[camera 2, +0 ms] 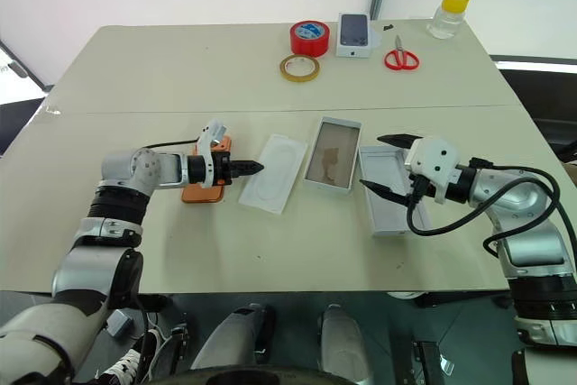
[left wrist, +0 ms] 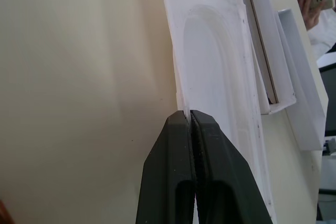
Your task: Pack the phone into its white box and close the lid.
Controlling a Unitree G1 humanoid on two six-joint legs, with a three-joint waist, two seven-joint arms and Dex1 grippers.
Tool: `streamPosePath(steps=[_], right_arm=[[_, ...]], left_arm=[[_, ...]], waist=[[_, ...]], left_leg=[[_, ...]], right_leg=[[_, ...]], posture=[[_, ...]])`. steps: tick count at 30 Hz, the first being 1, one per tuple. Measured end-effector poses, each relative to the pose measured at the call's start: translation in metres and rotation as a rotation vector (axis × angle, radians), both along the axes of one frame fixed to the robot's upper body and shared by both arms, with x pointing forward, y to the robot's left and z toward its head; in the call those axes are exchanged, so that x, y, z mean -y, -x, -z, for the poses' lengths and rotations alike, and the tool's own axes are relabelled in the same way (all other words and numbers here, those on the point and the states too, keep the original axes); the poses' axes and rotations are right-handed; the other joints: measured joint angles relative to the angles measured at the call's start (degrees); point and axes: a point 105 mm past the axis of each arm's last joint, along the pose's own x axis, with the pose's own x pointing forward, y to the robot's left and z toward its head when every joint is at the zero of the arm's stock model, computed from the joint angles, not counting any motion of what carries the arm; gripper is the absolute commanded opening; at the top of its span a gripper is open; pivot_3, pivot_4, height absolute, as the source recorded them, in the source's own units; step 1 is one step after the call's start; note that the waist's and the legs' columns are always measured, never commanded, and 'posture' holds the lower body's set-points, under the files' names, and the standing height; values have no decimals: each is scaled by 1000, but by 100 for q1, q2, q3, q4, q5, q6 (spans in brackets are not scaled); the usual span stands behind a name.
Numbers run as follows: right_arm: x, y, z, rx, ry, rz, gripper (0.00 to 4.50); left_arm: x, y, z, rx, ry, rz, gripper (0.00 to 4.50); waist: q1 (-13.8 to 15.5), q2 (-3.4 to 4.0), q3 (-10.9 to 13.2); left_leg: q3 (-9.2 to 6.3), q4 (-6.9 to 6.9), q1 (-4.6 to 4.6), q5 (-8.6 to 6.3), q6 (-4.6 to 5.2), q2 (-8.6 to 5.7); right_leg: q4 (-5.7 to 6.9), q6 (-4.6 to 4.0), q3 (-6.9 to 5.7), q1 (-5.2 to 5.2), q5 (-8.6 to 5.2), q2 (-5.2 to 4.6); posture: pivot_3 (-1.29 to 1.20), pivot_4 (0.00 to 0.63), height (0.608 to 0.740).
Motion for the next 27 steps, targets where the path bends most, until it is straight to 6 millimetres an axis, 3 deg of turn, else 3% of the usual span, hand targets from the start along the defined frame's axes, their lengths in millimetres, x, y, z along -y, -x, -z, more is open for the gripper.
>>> streamPosePath(steps=[7, 17, 20, 26, 27], right_arm=[[-47, 0, 30, -109, 6, -133, 4500], [-67, -27, 50, -214, 110, -172, 4500], [-64, -29, 64, -272, 132, -163, 3212], [-64, -27, 73, -327, 157, -177, 54], [-64, -26, 73, -332, 151, -180, 54]], left_arm=[[-16, -9, -15, -23, 107, -134, 52], [-9, -15, -39, 54, 121, -212, 52], [-10, -14, -43, 79, 119, -226, 0], [-16, -13, -51, 115, 130, -264, 0], [-17, -13, -51, 117, 129, -267, 0]], waist=[[28, -5, 3], [22, -9, 5], [21, -9, 5], [23, -9, 5], [25, -9, 5]], left_leg=[[-1, 4, -8, 3, -6, -4], [0, 3, -9, 7, -12, -2], [1, 4, -9, 7, -13, -3], [1, 4, -9, 8, -14, -3], [0, 4, -9, 8, -15, -3]], right_leg=[[2, 0, 0, -8, 0, -3], [3, 0, -1, -10, 0, -2], [3, 0, 0, -10, 1, -3], [5, 0, -1, -10, 1, -2], [4, 0, -1, -10, 1, -3]], posture=[[0, 150, 740], [0, 150, 740], [0, 150, 740], [0, 150, 740], [0, 150, 740]])
